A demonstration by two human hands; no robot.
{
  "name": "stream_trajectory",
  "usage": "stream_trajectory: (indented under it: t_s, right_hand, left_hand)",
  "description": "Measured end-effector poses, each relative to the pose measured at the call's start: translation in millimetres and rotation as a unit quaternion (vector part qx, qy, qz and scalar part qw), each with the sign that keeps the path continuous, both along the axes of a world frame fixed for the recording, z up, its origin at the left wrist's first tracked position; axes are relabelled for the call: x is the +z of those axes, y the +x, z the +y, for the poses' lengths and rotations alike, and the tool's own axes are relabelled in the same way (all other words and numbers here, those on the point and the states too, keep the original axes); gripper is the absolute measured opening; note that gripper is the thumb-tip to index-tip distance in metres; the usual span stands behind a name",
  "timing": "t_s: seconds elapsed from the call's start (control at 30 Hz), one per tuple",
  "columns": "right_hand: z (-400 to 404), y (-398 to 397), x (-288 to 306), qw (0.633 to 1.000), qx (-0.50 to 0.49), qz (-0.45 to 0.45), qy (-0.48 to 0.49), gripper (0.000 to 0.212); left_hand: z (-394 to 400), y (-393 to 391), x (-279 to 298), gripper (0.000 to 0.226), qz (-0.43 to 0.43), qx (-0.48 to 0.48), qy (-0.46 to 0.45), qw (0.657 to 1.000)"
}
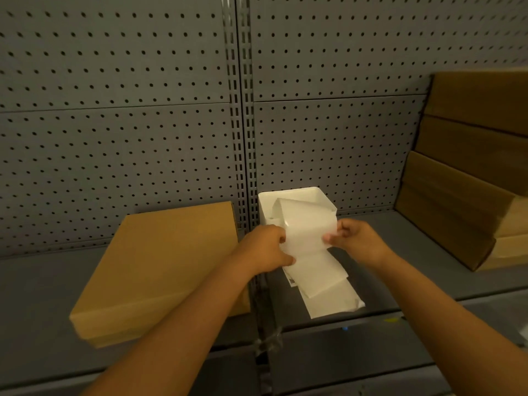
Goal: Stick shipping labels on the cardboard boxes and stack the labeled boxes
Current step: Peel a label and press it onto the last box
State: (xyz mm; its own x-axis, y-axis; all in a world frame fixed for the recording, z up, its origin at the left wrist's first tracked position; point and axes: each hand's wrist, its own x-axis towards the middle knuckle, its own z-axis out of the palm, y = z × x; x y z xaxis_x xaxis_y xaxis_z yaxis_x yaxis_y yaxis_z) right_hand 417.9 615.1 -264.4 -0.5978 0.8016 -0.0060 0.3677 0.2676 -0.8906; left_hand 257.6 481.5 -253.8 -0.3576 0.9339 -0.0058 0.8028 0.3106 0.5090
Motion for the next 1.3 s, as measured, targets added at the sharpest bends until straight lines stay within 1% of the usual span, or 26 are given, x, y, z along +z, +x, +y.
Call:
stream_trajectory:
  t_s: [0.07,0.13,0.23,0.3,0.33,0.47,0.6,0.7,0.73,0.8,0.87,0.9,0.97,1.03,1.07,1.13,1.17,1.23,1.3]
  right_hand:
    - [-1,-3,11,0.998,0.01,0.06,-0.011,0.011]
    - [0,-6,19,0.994,0.019,0.105,-0.017,0.012]
    - [1,-11,30,0.987,0.03,0.156,-0.018,0.014]
    - [3,-14,35,0.984,0.026,0.175,-0.013,0.016]
    - [4,-15,36,0.984,0.021,0.179,-0.009,0.019]
    - [8,-13,34,0.99,0.023,0.142,0.007,0.037]
    - [10,-5,21,0.995,0.064,0.063,-0.043,0.041]
    - [15,-2,10,0.995,0.081,0.006,-0.057,0.044]
    - [16,-1,8,0.995,0.082,0.001,-0.058,0.041]
    - [15,0,9,0.995,0.082,0.02,-0.06,0.035]
    - [15,-2,10,0.994,0.068,0.054,-0.059,0.03]
    - [14,-4,12,0.994,0.056,0.071,-0.057,0.027]
    - [13,-8,17,0.992,0.03,0.109,-0.058,0.018]
    - [12,-12,22,0.99,0.009,0.132,-0.055,0.01]
    - [11,-14,24,0.989,0.004,0.136,-0.049,0.008]
    - [8,-18,28,0.989,-0.002,0.142,-0.039,0.01]
    - [7,-19,29,0.989,-0.005,0.145,-0.041,0.014]
    - [7,-21,27,0.988,-0.007,0.143,-0.055,0.026]
    - [9,-20,22,0.989,0.006,0.127,-0.077,0.032]
  left_hand:
    - [1,1,3,0.044,-0.069,0.019,0.04,0.997]
    - [4,1,5,0.041,-0.105,0.036,0.069,0.991]
    - [7,-1,5,0.03,-0.125,0.071,0.085,0.986]
    - [10,-5,2,0.011,-0.136,0.089,0.085,0.983]
    - [11,-5,3,0.008,-0.147,0.095,0.087,0.981]
    - [13,-4,10,0.011,-0.262,0.101,0.13,0.951]
    - [16,-3,25,0.007,-0.31,0.095,0.172,0.93]
    - [21,-4,34,0.01,-0.335,0.117,0.194,0.915]
    - [23,-5,34,0.01,-0.339,0.128,0.199,0.91]
    - [25,-4,34,0.013,-0.363,0.148,0.199,0.898]
    - [25,-2,31,0.024,-0.391,0.153,0.171,0.891]
    - [25,-1,30,0.031,-0.39,0.148,0.145,0.897]
    - [22,1,27,0.039,-0.363,0.126,0.081,0.92]
    - [18,3,25,0.039,-0.339,0.103,0.036,0.934]
    - [18,3,23,0.036,-0.332,0.098,0.03,0.938]
    - [19,1,21,0.024,-0.331,0.096,0.044,0.938]
    - [20,0,20,0.02,-0.335,0.101,0.056,0.935]
    - [22,-3,19,0.024,-0.345,0.12,0.077,0.928]
    - [23,-6,18,0.031,-0.361,0.142,0.095,0.917]
